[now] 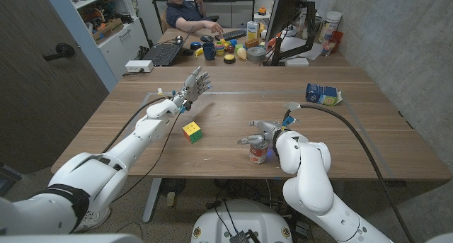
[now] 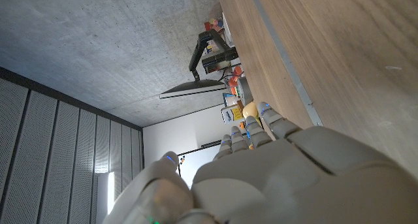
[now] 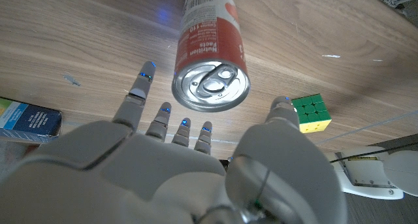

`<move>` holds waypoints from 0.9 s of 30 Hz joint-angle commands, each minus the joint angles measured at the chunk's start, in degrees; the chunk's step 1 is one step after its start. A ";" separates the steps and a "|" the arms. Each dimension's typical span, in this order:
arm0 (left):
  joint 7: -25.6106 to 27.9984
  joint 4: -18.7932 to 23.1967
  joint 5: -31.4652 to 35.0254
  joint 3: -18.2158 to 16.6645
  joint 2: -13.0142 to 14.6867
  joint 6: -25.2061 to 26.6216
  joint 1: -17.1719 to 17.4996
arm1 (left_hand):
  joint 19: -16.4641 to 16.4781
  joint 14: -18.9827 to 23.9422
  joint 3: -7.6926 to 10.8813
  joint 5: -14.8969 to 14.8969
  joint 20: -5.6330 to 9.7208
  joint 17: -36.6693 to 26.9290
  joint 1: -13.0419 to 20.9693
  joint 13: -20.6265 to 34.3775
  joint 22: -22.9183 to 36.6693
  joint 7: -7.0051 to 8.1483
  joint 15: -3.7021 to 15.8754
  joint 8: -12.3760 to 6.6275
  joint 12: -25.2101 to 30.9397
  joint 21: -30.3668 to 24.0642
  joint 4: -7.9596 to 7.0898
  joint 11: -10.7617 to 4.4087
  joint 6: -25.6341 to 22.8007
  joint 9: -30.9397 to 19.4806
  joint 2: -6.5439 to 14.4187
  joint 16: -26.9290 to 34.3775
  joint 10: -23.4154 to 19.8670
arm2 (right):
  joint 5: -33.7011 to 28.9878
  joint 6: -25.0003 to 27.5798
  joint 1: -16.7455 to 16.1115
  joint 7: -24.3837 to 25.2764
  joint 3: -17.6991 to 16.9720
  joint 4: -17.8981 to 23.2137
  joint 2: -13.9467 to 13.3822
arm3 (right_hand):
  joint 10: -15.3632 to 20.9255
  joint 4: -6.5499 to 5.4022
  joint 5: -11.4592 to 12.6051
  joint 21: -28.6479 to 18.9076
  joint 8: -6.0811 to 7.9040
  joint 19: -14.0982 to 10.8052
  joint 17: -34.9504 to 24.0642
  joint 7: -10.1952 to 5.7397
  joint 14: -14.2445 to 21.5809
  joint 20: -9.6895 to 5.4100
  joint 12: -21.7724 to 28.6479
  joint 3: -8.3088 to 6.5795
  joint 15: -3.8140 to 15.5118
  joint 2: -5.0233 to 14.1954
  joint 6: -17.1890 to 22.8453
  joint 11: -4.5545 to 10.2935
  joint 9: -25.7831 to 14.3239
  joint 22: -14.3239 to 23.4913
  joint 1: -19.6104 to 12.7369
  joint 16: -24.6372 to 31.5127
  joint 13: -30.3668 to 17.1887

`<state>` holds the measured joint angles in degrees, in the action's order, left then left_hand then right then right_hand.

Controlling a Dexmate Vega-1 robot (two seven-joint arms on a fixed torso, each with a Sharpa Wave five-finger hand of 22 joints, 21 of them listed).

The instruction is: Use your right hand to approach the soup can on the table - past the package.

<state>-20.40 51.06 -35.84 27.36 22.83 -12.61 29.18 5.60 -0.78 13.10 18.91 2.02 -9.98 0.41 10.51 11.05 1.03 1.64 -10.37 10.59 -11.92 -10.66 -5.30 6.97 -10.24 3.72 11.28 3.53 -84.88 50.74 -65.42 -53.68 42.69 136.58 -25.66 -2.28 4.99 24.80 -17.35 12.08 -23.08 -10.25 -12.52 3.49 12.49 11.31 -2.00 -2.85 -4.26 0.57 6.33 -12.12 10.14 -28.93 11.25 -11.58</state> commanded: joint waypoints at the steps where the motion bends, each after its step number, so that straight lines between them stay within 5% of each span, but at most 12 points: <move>1: 0.45 0.83 0.03 -0.02 0.30 0.50 0.37 | 0.13 -0.33 -0.41 0.43 -0.02 -0.32 -0.23 0.16 0.23 -0.04 0.43 -0.38 0.18 -0.27 0.05 -0.29 0.59 -0.23 5.56 0.34 0.20 | -1.75 -4.99 -3.18 -0.12 -3.66 -0.58 3.63 | -0.23 0.47 0.46 0.29 0.43 -0.75 -0.10 -0.17 0.22 0.07 0.28 -0.08 0.38 0.30 0.50 0.21 -0.25 -0.05 -0.78 -0.03 -0.15; 27: 0.11 0.05 0.10 0.06 0.17 0.43 -0.16 | 0.14 -0.39 -0.63 0.48 0.02 -0.32 -0.25 0.16 0.24 -0.08 0.44 -0.38 0.18 -0.29 0.04 -0.26 0.61 -0.23 5.56 0.33 0.23 | -1.86 -8.01 -4.93 0.65 -6.04 -0.88 6.19 | 0.06 0.65 0.83 0.75 0.74 -1.85 -0.08 -0.17 0.69 0.03 0.52 0.03 0.53 0.85 1.30 0.31 -0.32 -0.04 -1.84 0.06 -0.16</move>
<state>-20.21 51.29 -35.77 27.38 23.02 -12.22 29.20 5.60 -0.78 12.62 18.91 2.02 -9.99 0.41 10.51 11.04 1.03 1.65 -10.36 10.59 -11.92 -10.66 -5.30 6.97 -10.24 3.72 11.28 3.53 -86.47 43.84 -69.63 -53.33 37.46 135.80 -20.37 -2.27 5.15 25.25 -16.73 12.52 -24.34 -10.25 -12.58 3.80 12.47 11.31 -1.83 -2.54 -3.55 1.55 6.32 -12.12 10.14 -30.15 11.25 -11.58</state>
